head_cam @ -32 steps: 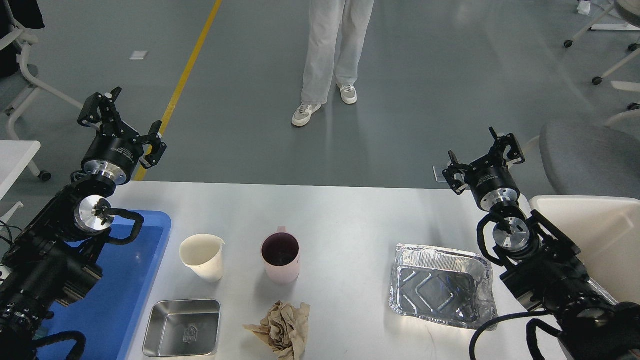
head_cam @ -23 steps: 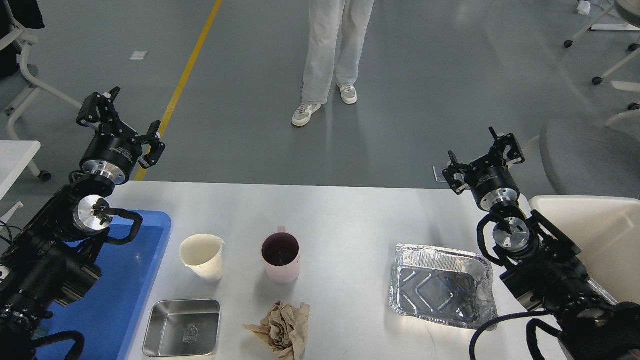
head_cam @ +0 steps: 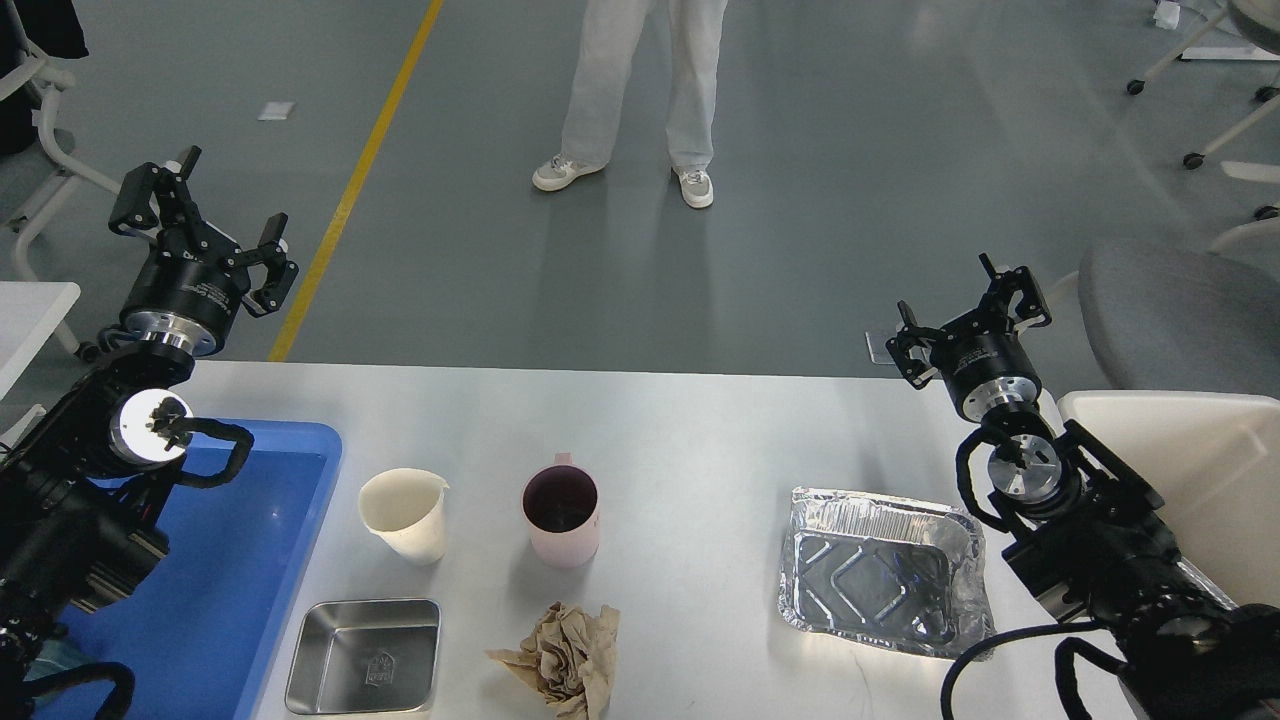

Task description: Tidy desktop

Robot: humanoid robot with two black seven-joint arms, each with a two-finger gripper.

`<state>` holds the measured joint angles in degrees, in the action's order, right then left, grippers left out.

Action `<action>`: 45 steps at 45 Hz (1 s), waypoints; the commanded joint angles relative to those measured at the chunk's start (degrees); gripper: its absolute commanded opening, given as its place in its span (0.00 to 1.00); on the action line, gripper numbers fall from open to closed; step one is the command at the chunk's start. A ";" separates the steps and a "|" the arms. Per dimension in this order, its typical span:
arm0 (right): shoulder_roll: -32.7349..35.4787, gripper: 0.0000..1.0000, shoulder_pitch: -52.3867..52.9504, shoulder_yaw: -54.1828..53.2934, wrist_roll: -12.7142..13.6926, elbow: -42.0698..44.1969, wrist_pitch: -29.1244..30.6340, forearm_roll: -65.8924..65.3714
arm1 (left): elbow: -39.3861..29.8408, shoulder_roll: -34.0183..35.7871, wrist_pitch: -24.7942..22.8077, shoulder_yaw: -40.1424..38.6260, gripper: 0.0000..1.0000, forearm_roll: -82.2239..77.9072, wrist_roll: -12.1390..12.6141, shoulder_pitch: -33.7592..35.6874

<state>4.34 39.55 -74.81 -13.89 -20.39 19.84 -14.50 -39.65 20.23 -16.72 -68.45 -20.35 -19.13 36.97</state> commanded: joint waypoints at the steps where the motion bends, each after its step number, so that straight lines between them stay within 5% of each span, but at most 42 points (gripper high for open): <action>1: -0.21 1.00 0.09 0.19 -0.09 -0.09 0.02 -0.09 | 0.10 0.34 -3.39 0.68 0.99 -1.53 -6.78 0.12; 6: -0.21 1.00 0.09 0.28 -0.09 0.00 -0.07 -0.09 | 0.45 0.34 -6.04 0.77 0.99 -1.62 -6.71 0.03; 12: -0.21 1.00 0.00 0.36 -0.09 0.00 -0.07 -0.09 | -0.52 1.12 -1.74 4.72 0.99 -1.89 -6.97 -1.55; 21: -0.13 1.00 -0.26 0.45 -0.09 -0.09 -0.07 -0.09 | -2.71 5.51 13.89 16.31 0.97 -2.06 -4.34 -1.29; 35: -0.13 1.00 -0.62 0.45 -0.09 -0.09 0.02 -0.17 | -6.49 14.48 13.82 25.81 0.97 -2.94 -3.72 -2.87; 45: 0.05 1.00 -0.70 0.54 -0.09 -0.09 0.02 -0.17 | -23.79 28.88 13.47 34.17 0.96 -9.52 -3.81 -3.13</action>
<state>4.25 38.86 -74.35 -13.98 -20.47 19.85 -14.67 -53.85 41.18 -3.03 -37.64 -25.60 -22.85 34.16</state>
